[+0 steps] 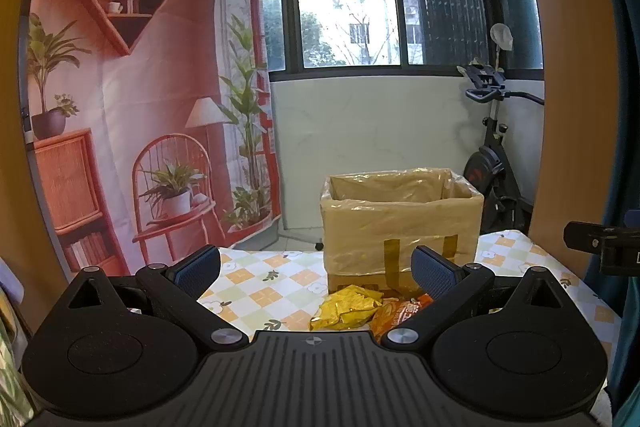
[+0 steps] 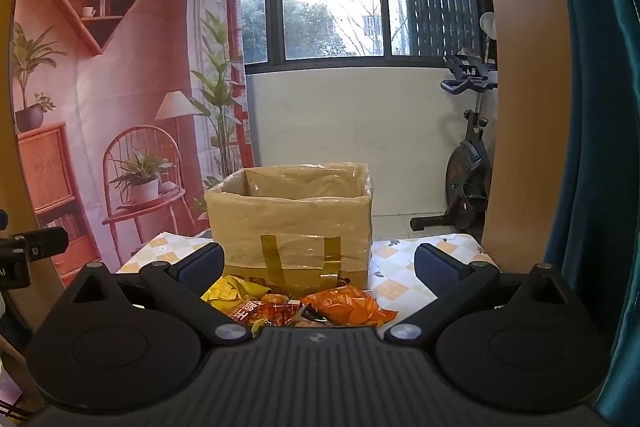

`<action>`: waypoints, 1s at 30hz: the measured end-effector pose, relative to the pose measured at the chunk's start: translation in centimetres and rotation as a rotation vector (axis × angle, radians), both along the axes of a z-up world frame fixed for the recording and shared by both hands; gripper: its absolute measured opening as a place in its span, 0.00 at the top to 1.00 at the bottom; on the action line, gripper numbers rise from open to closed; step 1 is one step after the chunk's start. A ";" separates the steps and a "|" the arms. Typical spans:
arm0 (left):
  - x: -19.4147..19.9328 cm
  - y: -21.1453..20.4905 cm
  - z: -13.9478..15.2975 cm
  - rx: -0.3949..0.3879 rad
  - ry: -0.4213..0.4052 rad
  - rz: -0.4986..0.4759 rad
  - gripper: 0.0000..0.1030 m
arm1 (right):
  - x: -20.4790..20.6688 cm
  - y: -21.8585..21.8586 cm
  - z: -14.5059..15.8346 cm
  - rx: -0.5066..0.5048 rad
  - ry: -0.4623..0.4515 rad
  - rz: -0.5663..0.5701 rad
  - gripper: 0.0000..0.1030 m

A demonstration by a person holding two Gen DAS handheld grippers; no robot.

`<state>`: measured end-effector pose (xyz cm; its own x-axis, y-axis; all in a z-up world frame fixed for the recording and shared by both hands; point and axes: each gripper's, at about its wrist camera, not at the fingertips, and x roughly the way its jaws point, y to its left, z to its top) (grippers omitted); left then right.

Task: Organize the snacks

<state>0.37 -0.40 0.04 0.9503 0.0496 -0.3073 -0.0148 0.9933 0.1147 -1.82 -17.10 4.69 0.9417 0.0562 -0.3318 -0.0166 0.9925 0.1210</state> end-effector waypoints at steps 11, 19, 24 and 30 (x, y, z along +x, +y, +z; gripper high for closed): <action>0.3 -0.1 0.2 -0.003 0.002 0.001 0.01 | 0.0 -0.1 0.0 0.001 -0.001 -0.007 0.00; 0.2 0.0 -0.1 -0.006 0.003 0.001 0.01 | 0.0 -0.2 0.0 -0.002 0.000 -0.008 0.00; 0.3 0.0 -0.1 -0.007 0.007 0.001 0.01 | 0.0 -0.2 -0.1 -0.003 0.000 -0.007 0.00; 0.4 0.1 -0.1 -0.008 0.012 0.000 0.01 | 0.1 -0.2 -0.2 -0.003 0.001 -0.007 0.00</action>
